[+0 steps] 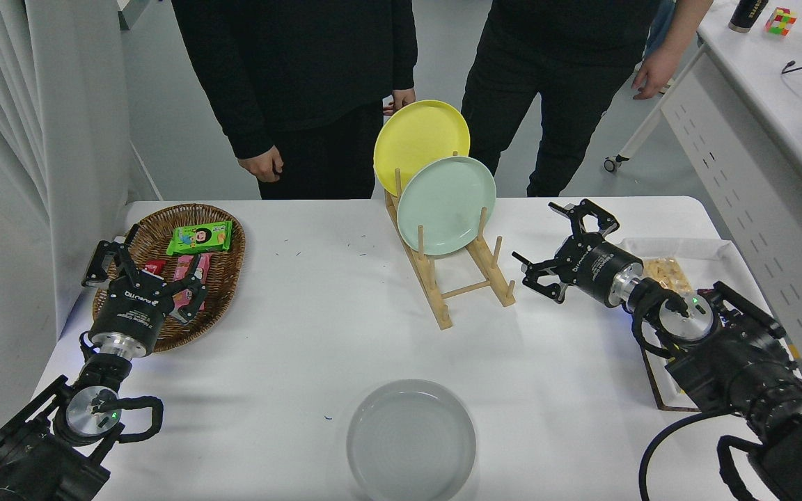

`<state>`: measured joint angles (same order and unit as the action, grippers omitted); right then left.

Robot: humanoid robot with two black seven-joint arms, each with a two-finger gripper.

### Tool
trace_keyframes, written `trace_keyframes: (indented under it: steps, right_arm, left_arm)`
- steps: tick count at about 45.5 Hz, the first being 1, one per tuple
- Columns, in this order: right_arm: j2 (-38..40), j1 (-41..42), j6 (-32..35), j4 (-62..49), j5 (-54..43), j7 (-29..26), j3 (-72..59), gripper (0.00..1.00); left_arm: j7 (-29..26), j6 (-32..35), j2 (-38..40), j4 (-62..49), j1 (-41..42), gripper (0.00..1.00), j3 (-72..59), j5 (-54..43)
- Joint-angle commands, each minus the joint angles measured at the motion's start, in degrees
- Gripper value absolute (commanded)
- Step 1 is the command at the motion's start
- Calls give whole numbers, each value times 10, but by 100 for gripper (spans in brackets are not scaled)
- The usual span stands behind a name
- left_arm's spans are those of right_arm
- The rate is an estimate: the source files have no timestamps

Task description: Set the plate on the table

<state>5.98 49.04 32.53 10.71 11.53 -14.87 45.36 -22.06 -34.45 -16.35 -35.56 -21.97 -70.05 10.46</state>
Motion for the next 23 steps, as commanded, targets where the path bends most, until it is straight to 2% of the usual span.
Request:
trace_keyframes:
  steps: [1,23]
  right_arm:
    - [12,-5,-1,-2,0,0,-27,99]
    - [14,-22,-5,-22,0,0,-72,99]
  left_arm:
    - [0,0,0,0,0,98,0,0]
    - [0,0,0,0,0,98,0,0]
